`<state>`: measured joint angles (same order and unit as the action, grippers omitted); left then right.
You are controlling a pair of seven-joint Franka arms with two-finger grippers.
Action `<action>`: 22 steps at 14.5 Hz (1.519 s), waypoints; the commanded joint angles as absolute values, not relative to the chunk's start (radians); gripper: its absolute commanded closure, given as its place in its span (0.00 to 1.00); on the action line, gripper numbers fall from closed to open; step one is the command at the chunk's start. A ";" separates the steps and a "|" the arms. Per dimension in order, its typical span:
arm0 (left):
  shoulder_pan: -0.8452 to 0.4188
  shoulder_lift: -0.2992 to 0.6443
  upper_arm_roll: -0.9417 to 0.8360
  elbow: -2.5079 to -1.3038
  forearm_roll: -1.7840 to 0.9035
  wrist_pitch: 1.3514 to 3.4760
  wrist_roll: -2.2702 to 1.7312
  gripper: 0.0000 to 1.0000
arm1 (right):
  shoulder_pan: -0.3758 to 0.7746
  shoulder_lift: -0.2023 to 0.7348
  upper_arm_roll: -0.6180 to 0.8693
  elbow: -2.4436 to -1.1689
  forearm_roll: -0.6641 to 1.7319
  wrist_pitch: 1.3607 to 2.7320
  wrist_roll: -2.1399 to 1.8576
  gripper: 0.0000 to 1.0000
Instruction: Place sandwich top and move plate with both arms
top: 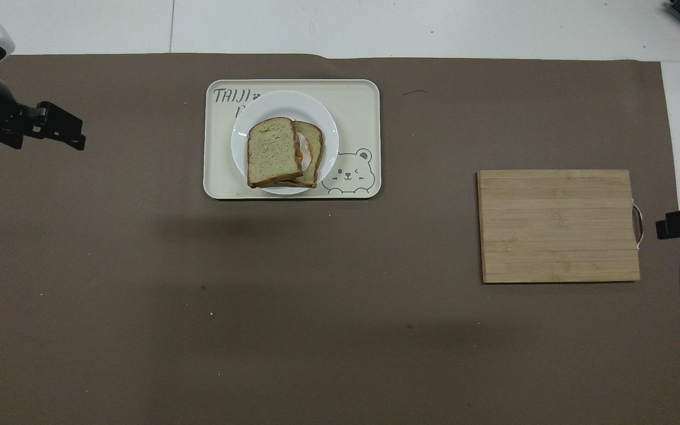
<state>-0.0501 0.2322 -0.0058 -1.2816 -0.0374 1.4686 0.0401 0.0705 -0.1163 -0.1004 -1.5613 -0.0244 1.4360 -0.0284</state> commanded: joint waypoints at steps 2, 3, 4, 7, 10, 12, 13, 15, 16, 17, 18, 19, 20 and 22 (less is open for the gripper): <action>-0.038 0.048 -0.009 -1.483 -0.014 1.480 0.035 0.00 | 0.055 -0.130 -0.092 -1.575 -0.026 1.430 -0.054 0.00; -0.038 0.010 -0.009 -1.527 -0.005 1.486 0.037 0.00 | 0.055 -0.130 -0.092 -1.575 -0.026 1.431 -0.054 0.00; -0.040 -0.021 -0.011 -1.561 0.012 1.494 0.038 0.00 | 0.055 -0.130 -0.092 -1.575 -0.026 1.430 -0.055 0.00; -0.040 -0.074 -0.011 -1.620 0.014 1.494 0.043 0.00 | 0.055 -0.130 -0.094 -1.575 -0.026 1.431 -0.055 0.00; -0.040 -0.075 -0.011 -1.621 0.014 1.483 0.041 0.00 | 0.055 -0.130 -0.092 -1.575 -0.026 1.430 -0.055 0.00; -0.040 -0.075 -0.011 -1.621 0.014 1.485 0.034 0.00 | 0.055 -0.130 -0.094 -1.577 -0.026 1.430 -0.055 0.00; -0.040 -0.075 -0.011 -1.620 0.014 1.485 0.034 0.00 | 0.055 -0.130 -0.094 -1.577 -0.026 1.430 -0.055 0.00; -0.037 -0.071 -0.011 -1.614 0.011 1.489 0.038 0.00 | 0.055 -0.130 -0.094 -1.577 -0.026 1.430 -0.055 0.00; -0.034 -0.071 -0.009 -1.614 0.008 1.486 0.038 0.00 | 0.055 -0.130 -0.094 -1.578 -0.026 1.430 -0.055 0.00; -0.034 -0.071 -0.009 -1.612 0.006 1.488 0.038 0.00 | 0.055 -0.132 -0.094 -1.580 -0.026 1.431 -0.055 0.00; -0.034 -0.071 -0.009 -1.612 0.006 1.488 0.040 0.00 | 0.055 -0.133 -0.094 -1.582 -0.026 1.431 -0.055 0.00; -0.034 -0.071 -0.009 -1.612 0.006 1.489 0.040 0.00 | 0.055 -0.133 -0.094 -1.582 -0.026 1.431 -0.055 0.00; -0.034 -0.071 -0.009 -1.612 0.006 1.491 0.040 0.00 | 0.055 -0.133 -0.094 -1.582 -0.026 1.431 -0.055 0.00; -0.032 -0.071 -0.009 -1.612 0.005 1.493 0.028 0.00 | 0.055 -0.133 -0.094 -1.582 -0.026 1.431 -0.055 0.00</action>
<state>-0.0438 -0.0494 -0.0038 -1.5859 -0.0082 1.4699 0.0398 0.0705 -0.1164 -0.1007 -1.5625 -0.0244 1.4359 -0.0284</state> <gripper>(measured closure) 0.000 0.000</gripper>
